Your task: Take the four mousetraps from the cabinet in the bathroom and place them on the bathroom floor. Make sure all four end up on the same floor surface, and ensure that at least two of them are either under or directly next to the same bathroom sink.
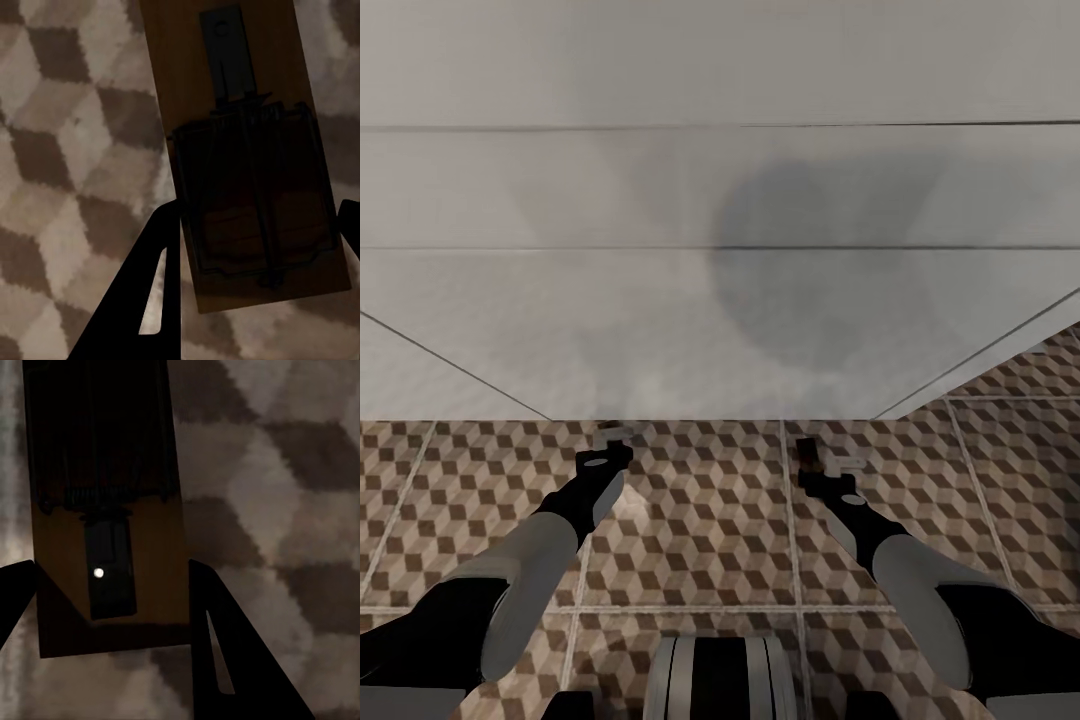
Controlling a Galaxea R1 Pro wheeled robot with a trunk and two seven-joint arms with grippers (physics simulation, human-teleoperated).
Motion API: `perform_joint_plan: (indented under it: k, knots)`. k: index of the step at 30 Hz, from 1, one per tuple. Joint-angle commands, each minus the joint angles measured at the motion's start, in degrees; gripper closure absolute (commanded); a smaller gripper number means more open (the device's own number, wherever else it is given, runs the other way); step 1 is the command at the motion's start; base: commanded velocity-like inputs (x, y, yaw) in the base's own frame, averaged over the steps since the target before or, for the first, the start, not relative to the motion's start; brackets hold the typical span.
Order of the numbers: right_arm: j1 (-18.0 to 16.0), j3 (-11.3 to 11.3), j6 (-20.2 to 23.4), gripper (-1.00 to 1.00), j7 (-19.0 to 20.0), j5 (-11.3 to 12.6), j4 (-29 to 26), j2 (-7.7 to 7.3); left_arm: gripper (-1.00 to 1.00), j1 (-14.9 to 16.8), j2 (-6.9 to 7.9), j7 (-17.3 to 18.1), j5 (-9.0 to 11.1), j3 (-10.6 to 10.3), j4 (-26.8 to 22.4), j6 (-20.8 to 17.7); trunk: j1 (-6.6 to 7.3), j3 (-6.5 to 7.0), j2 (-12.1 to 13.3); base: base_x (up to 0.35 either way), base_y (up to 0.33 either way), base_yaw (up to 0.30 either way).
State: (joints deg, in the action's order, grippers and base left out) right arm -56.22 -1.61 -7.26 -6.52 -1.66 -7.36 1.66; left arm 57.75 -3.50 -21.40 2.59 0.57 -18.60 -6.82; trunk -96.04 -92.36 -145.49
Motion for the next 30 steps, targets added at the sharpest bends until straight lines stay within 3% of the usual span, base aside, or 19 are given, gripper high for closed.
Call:
perform_joint_plan:
  k: [1,24,30]
  knots:
    - [0.0,-0.2,-0.2,1.00,-0.1,0.0,0.1,0.02,1.00,0.0,-0.02,-0.2,0.2,0.0,-0.1,-0.3,0.01,-0.03,0.0,0.000,0.007,0.000]
    - [0.0,-0.2,-0.4,1.00,-0.2,-0.2,0.1,0.01,1.00,0.0,-0.02,-0.2,0.2,0.0,-0.2,-0.2,0.01,-0.03,0.0,0.000,0.001,0.000]
    - [0.0,-0.2,-3.1,1.00,-0.2,-0.2,0.1,0.01,1.00,0.0,-0.02,-0.2,0.2,0.0,-0.2,-0.3,0.01,-0.03,0.0,0.000,0.000,0.000]
